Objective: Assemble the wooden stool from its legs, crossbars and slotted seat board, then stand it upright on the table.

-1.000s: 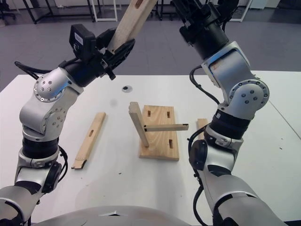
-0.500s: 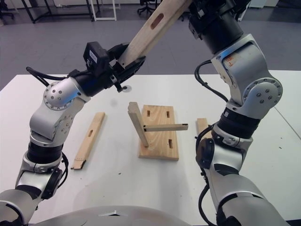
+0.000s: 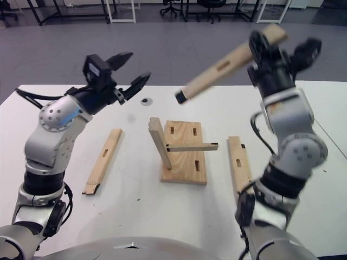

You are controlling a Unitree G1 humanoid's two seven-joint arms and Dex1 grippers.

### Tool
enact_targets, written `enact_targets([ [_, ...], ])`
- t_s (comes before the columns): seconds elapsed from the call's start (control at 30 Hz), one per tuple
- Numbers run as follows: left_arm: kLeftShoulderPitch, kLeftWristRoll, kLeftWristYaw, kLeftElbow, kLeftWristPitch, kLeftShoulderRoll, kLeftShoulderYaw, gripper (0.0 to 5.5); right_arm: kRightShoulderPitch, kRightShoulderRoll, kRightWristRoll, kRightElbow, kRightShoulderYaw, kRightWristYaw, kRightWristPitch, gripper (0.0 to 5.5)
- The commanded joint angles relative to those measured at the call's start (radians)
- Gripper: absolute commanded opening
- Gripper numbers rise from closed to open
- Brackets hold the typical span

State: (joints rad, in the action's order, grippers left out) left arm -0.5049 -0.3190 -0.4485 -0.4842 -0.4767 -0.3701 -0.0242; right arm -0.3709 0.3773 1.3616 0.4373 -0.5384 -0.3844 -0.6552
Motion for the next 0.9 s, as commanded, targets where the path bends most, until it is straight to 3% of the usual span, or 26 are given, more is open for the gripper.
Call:
enact_targets([
  [0.03, 0.058, -0.138, 0.059, -0.194, -0.105, 0.03, 0.076, 3.75, 0.319, 0.021, -0.017, 0.238, -0.009, -0.016, -0.043, 1.02],
  [0.37, 0.129, -0.028, -0.002, -0.101, -0.056, -0.031, -0.117, 3.76, 0.558, -0.102, -0.201, 0.365, 0.152, -0.033, 0.071, 1.02],
  [0.63, 0.126, 0.053, -0.052, 0.01, 0.036, -0.029, -0.181, 3.76, 0.654, -0.141, -0.469, 0.393, 0.266, 0.054, 0.172, 1.02],
  [0.9, 0.135, 0.082, -0.056, -0.017, 0.036, -0.029, -0.199, 3.76, 0.702, -0.15, -0.538, 0.428, 0.281, 0.082, 0.193, 1.02],
])
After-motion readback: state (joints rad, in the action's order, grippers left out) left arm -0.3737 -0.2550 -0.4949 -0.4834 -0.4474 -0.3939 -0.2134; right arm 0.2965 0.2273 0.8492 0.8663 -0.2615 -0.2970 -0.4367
